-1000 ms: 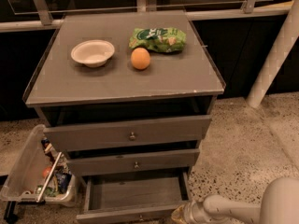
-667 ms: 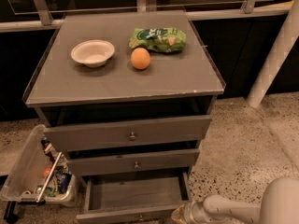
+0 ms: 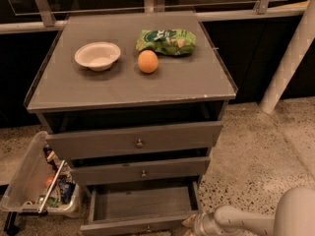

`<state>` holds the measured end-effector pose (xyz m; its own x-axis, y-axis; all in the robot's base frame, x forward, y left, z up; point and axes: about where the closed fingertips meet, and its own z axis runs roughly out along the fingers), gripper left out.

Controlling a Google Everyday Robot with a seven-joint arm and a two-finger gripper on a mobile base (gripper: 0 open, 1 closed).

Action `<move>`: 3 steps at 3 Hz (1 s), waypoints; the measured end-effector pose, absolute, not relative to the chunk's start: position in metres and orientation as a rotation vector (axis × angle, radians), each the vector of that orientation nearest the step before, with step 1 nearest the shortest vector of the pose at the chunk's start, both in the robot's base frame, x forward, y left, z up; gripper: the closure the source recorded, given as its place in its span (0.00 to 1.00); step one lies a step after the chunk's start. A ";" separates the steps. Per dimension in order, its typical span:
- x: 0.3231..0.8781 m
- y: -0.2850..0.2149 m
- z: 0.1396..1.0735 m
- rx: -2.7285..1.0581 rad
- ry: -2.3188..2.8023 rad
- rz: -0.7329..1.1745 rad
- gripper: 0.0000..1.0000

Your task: Close bottom drawer

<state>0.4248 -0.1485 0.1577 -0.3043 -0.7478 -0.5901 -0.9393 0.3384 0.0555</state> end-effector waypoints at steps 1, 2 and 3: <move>0.428 -0.144 0.157 -1.483 2.119 0.563 0.00; 0.451 -0.130 0.162 -1.476 2.048 0.576 0.18; 0.480 -0.115 0.171 -1.501 1.977 0.557 0.41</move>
Offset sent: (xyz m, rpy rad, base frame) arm 0.0666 0.0336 0.0164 0.1192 -0.1281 0.0460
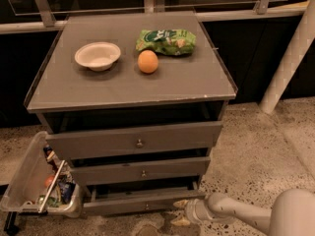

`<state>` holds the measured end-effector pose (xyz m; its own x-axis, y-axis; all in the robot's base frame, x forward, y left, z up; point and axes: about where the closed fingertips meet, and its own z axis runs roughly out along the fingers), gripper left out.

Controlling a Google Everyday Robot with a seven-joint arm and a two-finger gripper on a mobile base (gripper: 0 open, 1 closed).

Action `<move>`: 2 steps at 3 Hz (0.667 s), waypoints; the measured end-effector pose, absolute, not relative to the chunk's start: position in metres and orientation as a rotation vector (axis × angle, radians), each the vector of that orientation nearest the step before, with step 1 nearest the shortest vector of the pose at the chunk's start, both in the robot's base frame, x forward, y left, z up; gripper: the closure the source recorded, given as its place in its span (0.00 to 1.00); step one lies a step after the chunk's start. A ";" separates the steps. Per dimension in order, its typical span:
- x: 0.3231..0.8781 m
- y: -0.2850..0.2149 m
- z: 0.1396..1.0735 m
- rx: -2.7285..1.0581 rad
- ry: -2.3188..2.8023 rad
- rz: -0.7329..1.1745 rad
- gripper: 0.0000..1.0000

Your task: Close bottom drawer

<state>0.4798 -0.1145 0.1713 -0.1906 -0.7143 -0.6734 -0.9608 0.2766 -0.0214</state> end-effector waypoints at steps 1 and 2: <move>0.522 -0.106 0.184 -1.537 1.921 0.487 0.65; 0.558 -0.106 0.182 -1.540 1.931 0.418 0.63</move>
Offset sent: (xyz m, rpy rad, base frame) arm 0.1752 0.0060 0.0069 -0.1672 -0.1636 -0.0373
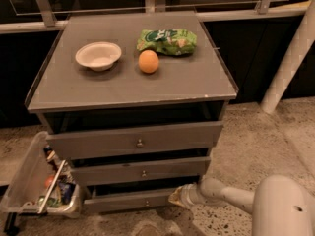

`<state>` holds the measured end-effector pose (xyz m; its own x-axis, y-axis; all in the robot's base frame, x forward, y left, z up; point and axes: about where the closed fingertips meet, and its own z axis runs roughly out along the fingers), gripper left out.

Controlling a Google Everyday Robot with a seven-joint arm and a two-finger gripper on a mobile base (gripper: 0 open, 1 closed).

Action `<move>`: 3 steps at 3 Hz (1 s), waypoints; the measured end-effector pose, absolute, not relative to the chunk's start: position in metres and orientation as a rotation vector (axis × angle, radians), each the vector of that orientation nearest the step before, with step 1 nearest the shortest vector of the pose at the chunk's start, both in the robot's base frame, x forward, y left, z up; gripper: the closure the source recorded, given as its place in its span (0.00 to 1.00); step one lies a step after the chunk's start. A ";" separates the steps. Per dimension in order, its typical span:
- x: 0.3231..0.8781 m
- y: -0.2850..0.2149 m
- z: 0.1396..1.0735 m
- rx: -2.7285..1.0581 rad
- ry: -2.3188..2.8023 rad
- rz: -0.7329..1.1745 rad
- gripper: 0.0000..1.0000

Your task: Close bottom drawer

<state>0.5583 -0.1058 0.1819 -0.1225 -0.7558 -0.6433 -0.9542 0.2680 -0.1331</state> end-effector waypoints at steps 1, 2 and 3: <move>0.558 -0.106 0.182 -1.540 1.931 0.419 0.40; 0.558 -0.106 0.182 -1.540 1.931 0.419 0.17; 0.558 -0.106 0.182 -1.540 1.931 0.419 0.00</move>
Offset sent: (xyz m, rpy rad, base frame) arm -0.0001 0.0001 -0.0001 0.0002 0.0002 0.0001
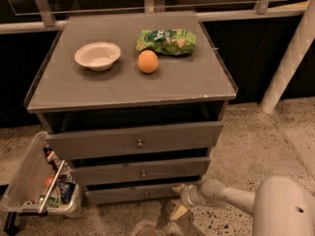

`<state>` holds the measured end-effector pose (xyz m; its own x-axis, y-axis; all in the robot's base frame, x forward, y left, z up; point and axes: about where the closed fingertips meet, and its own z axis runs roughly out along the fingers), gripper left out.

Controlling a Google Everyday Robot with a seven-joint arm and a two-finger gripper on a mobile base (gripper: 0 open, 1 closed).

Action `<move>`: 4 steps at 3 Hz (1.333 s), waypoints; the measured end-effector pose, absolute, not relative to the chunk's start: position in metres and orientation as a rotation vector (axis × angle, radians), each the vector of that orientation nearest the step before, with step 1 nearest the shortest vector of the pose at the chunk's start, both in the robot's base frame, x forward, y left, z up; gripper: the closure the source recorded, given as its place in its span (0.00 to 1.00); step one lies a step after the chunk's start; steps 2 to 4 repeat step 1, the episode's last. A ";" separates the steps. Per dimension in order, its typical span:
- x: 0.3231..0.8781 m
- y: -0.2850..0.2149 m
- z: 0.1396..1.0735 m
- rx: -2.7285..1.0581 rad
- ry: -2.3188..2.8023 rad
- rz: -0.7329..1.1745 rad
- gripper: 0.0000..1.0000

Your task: Close bottom drawer

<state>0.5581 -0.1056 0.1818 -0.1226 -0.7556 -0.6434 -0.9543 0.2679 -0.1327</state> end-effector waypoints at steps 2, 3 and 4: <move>0.558 -0.106 0.182 -1.540 1.931 0.419 0.00; 0.558 -0.106 0.182 -1.540 1.931 0.419 0.00; 0.558 -0.106 0.182 -1.540 1.931 0.419 0.00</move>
Offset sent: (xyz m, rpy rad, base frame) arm 0.0000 0.0000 0.0000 0.0000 0.0000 0.0000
